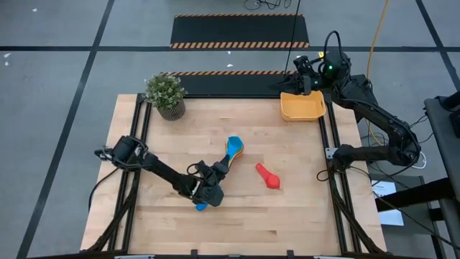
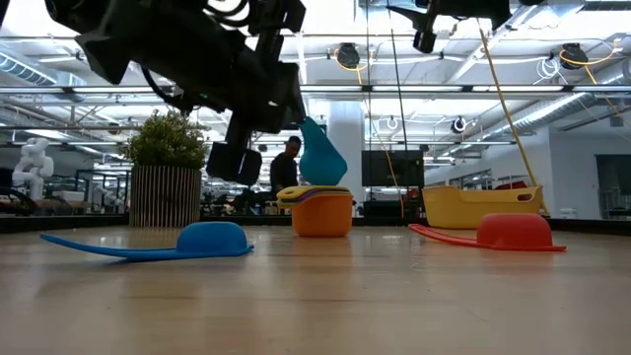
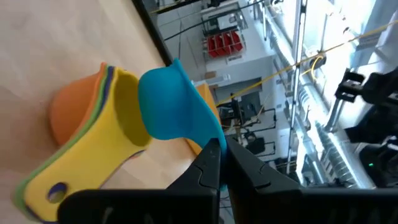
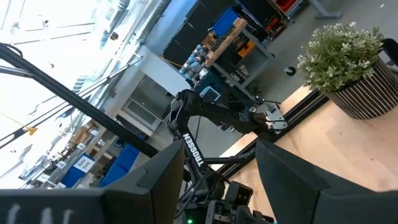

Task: Nest measuring cups in basket
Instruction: Stack the light blue measuring cup on top of the yellow measuring cup

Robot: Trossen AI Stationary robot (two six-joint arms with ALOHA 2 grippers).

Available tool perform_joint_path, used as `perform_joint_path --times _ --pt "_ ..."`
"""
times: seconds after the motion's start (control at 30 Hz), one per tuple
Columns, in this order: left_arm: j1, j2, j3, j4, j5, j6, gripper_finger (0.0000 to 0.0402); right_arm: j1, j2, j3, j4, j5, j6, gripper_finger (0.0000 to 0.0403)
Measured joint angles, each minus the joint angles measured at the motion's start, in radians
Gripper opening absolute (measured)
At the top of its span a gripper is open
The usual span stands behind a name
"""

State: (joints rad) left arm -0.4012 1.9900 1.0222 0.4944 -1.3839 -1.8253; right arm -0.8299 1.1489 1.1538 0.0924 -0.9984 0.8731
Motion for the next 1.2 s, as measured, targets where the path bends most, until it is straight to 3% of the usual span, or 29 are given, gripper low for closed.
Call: perform_joint_path --times 0.47,0.97,1.2 --pt "0.035 0.0 0.0 -0.088 0.135 -0.096 0.0037 0.0 0.001 0.0 0.0 0.053 -0.022 0.0194" --pt "0.025 -0.006 -0.001 -0.253 0.227 -0.299 0.0198 0.0 0.001 0.0 -0.002 0.057 0.004 0.0194" --pt "-0.003 -0.068 -0.001 -0.421 0.319 -0.329 0.0238 0.0 0.001 0.0 -0.068 0.06 -0.013 0.0194"
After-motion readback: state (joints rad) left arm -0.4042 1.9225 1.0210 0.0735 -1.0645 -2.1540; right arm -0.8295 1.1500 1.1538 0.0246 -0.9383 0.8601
